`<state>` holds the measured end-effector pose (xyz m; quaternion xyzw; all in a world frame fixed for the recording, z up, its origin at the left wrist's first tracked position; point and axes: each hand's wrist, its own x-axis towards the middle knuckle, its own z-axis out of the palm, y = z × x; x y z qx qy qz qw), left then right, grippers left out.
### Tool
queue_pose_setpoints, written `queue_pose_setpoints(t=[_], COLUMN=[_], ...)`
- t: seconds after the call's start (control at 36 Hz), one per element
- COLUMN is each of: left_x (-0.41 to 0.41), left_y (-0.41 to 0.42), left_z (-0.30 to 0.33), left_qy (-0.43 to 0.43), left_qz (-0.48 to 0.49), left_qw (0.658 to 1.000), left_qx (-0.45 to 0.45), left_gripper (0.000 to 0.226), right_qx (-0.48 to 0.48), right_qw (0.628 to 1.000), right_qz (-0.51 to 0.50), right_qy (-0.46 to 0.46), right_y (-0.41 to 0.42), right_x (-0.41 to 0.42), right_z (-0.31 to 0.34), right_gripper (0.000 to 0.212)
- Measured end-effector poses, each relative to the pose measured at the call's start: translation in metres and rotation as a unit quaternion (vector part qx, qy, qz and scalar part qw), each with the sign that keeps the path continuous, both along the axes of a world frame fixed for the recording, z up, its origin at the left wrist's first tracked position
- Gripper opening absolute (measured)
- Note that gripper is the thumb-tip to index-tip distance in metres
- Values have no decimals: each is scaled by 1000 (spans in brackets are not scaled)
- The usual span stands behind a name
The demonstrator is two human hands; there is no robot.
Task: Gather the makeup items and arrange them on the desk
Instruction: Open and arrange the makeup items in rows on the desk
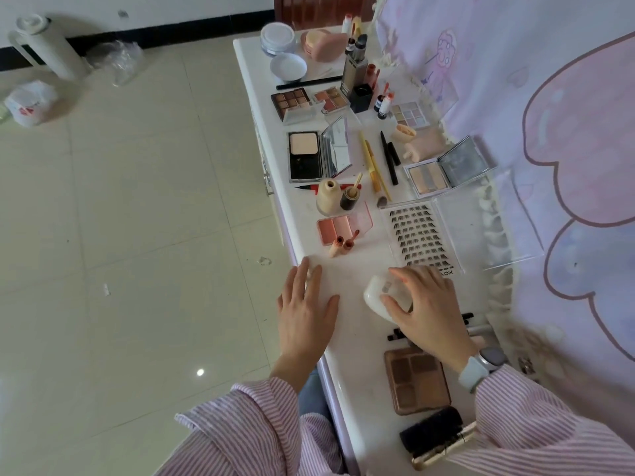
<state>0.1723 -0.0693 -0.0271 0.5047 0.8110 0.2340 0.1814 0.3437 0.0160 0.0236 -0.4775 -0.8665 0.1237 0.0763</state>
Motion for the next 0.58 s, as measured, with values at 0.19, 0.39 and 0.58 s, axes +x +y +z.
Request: queue_pose_setpoints(t=[0.19, 0.39, 0.58], left_x=[-5, -3, 7], left_y=[-3, -6, -18], left_z=[15, 44, 101], left_qy=[-18, -130, -535], left_qz=[-39, 25, 54], left_qw=[995, 991, 842], left_qx=[-91, -13, -44], left_gripper=[59, 40, 34], right_qx=[41, 25, -142], right_qw=[992, 996, 983], right_qz=[-2, 1, 74], right_qy=[-123, -82, 92], right_y=[-17, -23, -48], right_x=[11, 4, 4], right_z=[-5, 15, 59], right_gripper=[67, 67, 68])
